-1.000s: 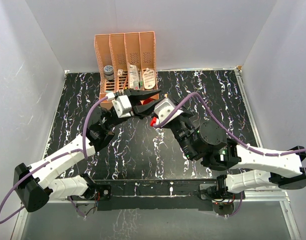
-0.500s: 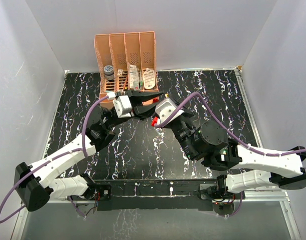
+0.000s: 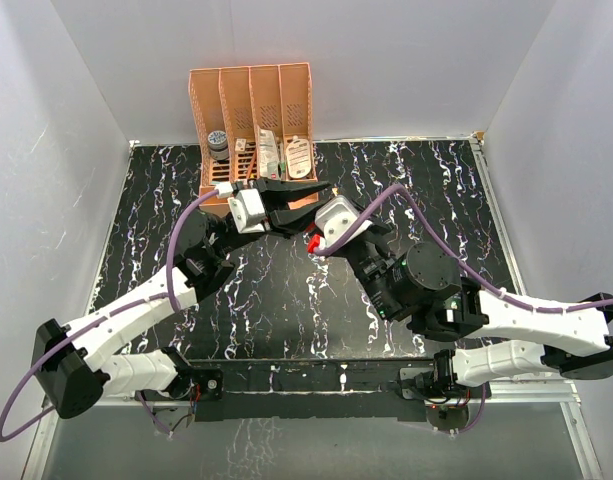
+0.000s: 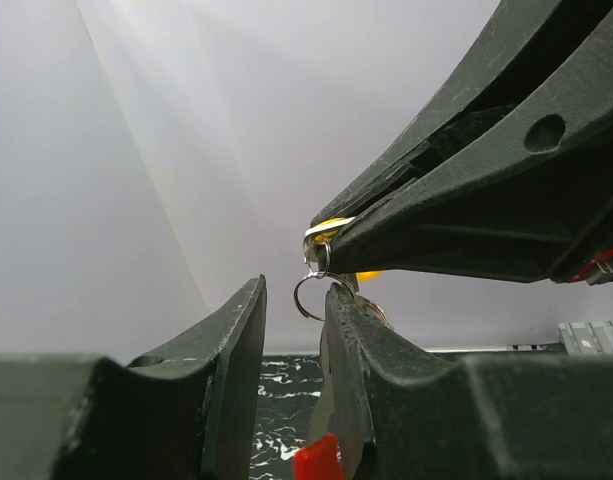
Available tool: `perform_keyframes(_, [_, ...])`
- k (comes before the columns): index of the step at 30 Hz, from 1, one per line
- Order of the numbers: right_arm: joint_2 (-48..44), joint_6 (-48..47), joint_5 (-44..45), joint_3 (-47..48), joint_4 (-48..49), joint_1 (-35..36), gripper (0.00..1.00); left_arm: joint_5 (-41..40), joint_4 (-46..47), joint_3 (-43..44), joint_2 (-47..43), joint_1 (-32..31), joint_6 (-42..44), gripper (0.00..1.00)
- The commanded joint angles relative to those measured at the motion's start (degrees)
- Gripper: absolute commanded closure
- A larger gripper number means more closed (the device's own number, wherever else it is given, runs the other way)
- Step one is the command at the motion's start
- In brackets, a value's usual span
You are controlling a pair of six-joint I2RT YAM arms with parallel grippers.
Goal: Remove the keys from the keyring
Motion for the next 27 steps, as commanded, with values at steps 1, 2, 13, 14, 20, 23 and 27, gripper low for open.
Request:
perform_keyframes(1, [-1.76,0.78,-1.59,0.26,2.29,-0.01,1.00,2.45,3.46,3.30,0.83,0.14,-0.86,0.72])
perform_keyframes(2, [-1.78,0.83,-1.61,0.31,2.35,0.03,1.00,3.22,3.54,3.71,1.25,0.10,-1.10,0.72])
perform_keyframes(13, [-2.46,0.86,-1.70,-0.81,3.17,0.03,1.00,4.47,3.88,4.93,4.57,0.15,-2.20,1.00])
perform_keyframes(14, [-2.59,0.95,-1.63,-0.97,3.18,0.03,1.00,3.69,3.91,4.70,4.42,0.10,-1.95,1.00])
perform_keyframes(20, [-3.75,0.96,-0.67,-2.07,3.36,0.03,1.00,-3.27,3.37,2.32,2.09,0.14,0.11,1.00])
perform_keyframes(23, [-4.50,0.95,-0.17,-2.60,3.74,-0.02,1.00,-6.78,7.24,0.20,1.48,0.10,-1.67,1.00])
perform_keyframes(27, [-5.45,2.47,0.03,-3.68,3.68,0.03,1.00,-10.37,13.08,-0.87,2.70,0.11,-6.61,1.00])
